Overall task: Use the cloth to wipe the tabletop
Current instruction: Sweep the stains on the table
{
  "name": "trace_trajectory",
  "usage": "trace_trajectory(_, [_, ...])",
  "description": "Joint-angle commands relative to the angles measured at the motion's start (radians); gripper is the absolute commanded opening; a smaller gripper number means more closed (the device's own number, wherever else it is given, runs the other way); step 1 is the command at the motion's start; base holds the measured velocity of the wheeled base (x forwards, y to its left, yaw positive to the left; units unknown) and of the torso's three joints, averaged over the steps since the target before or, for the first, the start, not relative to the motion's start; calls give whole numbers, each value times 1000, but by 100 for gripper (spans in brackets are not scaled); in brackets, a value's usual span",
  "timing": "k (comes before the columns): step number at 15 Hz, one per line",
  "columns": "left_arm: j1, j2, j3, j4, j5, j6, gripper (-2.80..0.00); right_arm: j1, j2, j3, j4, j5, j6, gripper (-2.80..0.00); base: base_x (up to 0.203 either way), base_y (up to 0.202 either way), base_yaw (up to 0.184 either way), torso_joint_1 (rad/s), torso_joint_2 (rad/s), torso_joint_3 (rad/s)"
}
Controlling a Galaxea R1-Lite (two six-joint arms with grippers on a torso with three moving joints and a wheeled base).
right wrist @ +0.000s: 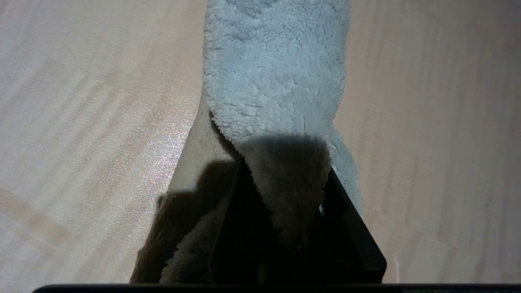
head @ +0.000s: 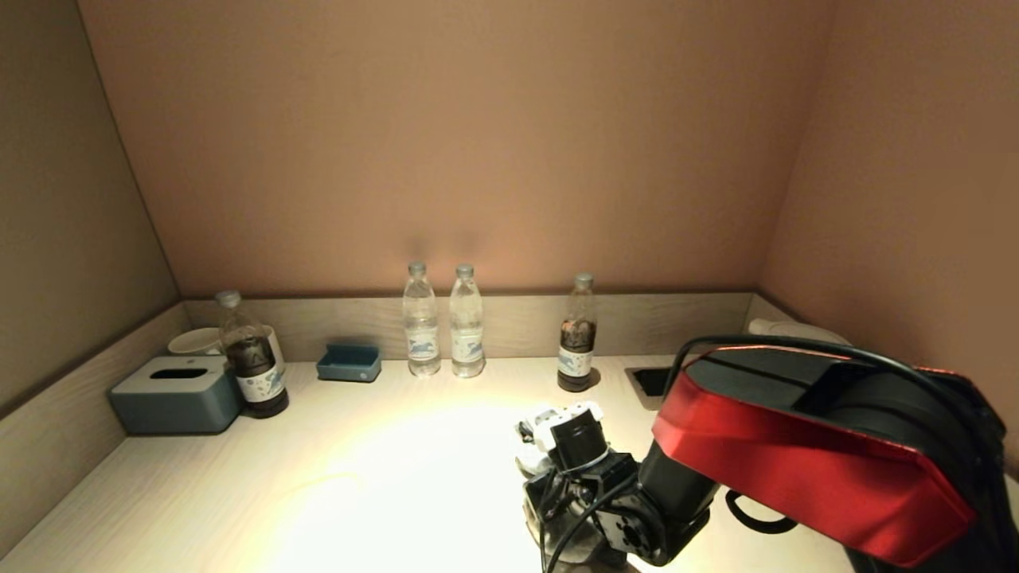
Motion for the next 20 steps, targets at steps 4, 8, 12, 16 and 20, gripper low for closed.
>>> trace_trajectory(4, [0, 0, 0, 0, 0, 0, -280, -165, -18, 204, -184, -1, -7, -280, 0, 0, 0, 0, 0, 0])
trace_trajectory(8, [0, 0, 0, 0, 0, 0, -280, -285, -42, 330, -306, 4, -14, -280, 0, 0, 0, 0, 0, 0])
trace_trajectory(12, [0, 0, 0, 0, 0, 0, -280, -435, -30, 457, -462, 6, -18, -280, 0, 0, 0, 0, 0, 0])
trace_trajectory(16, [0, 0, 0, 0, 0, 0, -280, -519, 7, 450, -505, 8, -28, -280, 0, 0, 0, 0, 0, 0])
trace_trajectory(20, [0, 0, 0, 0, 0, 0, -280, -513, 111, 314, -511, -2, -56, -280, 0, 0, 0, 0, 0, 0])
